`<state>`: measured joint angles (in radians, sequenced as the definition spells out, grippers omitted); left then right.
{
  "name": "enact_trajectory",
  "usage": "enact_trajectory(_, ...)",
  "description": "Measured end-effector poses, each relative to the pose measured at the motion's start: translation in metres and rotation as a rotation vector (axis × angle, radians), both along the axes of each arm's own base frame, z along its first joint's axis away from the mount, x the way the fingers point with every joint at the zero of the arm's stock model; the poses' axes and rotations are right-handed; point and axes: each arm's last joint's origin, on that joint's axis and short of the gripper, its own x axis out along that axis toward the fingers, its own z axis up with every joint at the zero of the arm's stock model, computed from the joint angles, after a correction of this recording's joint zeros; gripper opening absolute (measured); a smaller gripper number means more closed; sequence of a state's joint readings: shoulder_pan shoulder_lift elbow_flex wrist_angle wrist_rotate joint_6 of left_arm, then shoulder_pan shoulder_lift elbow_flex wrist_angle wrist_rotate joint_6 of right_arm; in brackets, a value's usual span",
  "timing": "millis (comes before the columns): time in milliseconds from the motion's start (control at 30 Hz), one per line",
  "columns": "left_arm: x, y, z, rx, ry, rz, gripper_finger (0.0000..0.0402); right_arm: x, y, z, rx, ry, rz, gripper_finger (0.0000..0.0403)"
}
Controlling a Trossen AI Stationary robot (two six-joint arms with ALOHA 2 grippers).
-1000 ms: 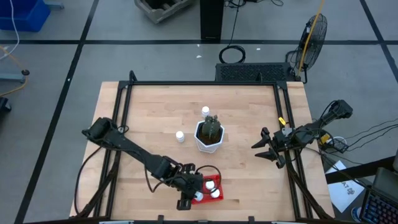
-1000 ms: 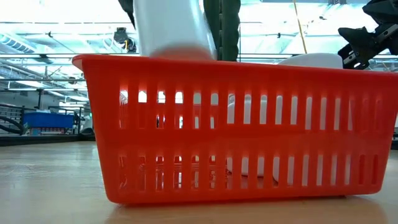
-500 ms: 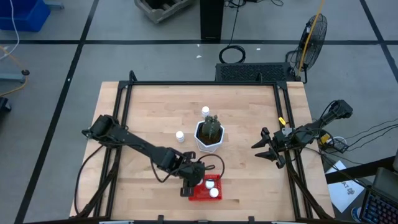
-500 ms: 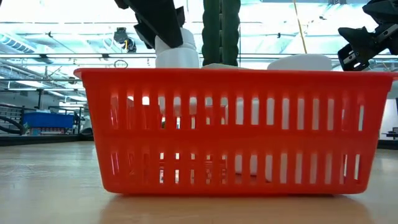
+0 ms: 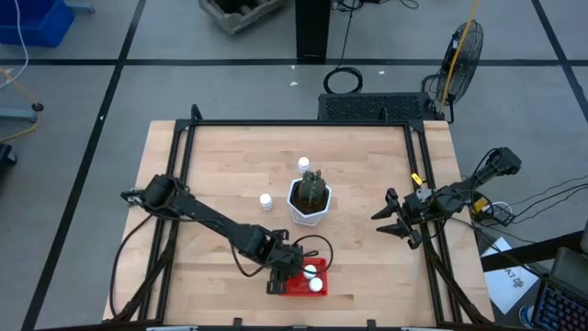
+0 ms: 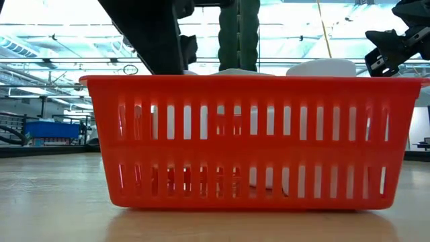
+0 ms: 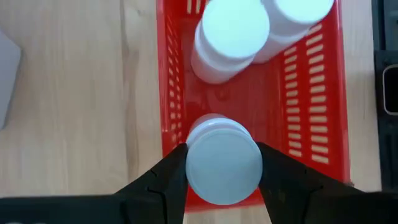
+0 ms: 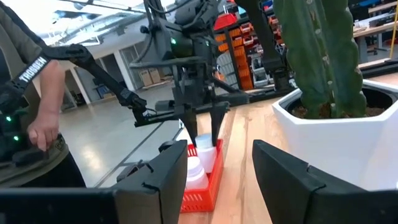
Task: Pick and place pill bottles into a basket
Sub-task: Put the white medicine bottle into the red bin
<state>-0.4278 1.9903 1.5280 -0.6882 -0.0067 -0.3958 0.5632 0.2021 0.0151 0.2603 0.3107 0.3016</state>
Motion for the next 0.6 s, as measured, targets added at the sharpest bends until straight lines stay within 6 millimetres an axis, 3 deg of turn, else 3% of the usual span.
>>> enact_trajectory(600,0.0065,-0.0006,-0.003,0.053,-0.065,-0.048,0.017,0.0003,0.0001,0.0,0.0,0.0,-0.001,0.0174)
